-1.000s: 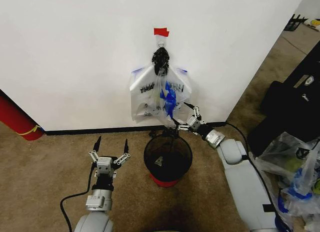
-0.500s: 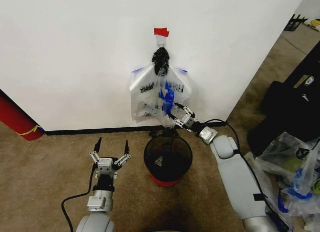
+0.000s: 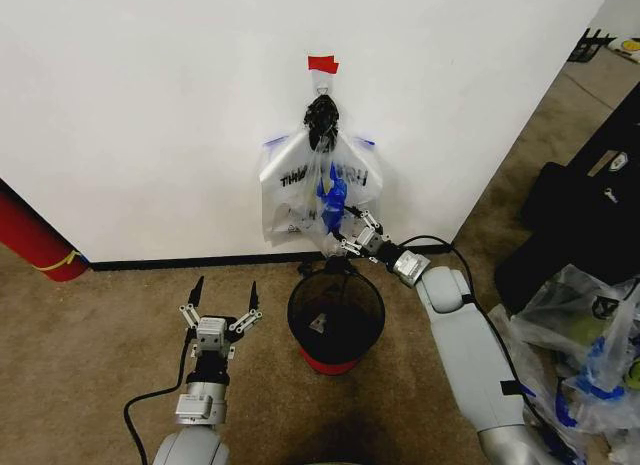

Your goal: Pick up the garbage bag from the wall and place it over the trash bin.

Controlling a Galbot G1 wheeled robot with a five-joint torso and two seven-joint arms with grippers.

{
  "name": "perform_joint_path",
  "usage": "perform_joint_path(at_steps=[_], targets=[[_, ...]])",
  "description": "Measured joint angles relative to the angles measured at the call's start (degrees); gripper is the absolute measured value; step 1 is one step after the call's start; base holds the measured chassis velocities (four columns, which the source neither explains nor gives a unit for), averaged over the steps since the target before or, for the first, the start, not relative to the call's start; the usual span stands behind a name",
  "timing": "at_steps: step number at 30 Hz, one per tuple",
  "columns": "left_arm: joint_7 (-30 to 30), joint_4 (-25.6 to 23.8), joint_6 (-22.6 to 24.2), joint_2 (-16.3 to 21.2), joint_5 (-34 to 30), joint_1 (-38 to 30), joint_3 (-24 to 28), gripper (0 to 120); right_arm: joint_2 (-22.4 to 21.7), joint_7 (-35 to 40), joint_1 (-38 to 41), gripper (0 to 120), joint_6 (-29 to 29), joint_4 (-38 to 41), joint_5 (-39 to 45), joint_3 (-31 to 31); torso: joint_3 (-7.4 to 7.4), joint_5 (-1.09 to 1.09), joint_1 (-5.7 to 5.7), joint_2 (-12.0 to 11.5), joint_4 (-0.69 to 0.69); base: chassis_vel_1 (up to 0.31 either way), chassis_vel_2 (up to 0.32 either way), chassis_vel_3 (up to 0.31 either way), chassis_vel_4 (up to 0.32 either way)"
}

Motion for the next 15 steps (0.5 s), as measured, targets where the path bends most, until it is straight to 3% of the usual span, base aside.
perform_joint_path(at_steps=[3, 15], targets=[[-0.01, 0.03, -0.01, -0.01, 0.04, -0.01, 0.04, 100, 0.31, 0.10, 0.30, 60, 0.02, -0.47, 0.04, -0.02, 0.00, 0.00, 0.00, 0.00, 0.00, 0.000, 0.000, 0.000, 0.000], [-0.10, 0.27, -0.08, 0.03, 0.00, -0.13, -0.26, 100, 1.21, 0.49, 1.59, 14, -0.82, -2.18, -1.29, 0.53, 0.00, 0.00, 0.00, 0.00, 0.01, 0.000, 0.000, 0.000, 0.000]])
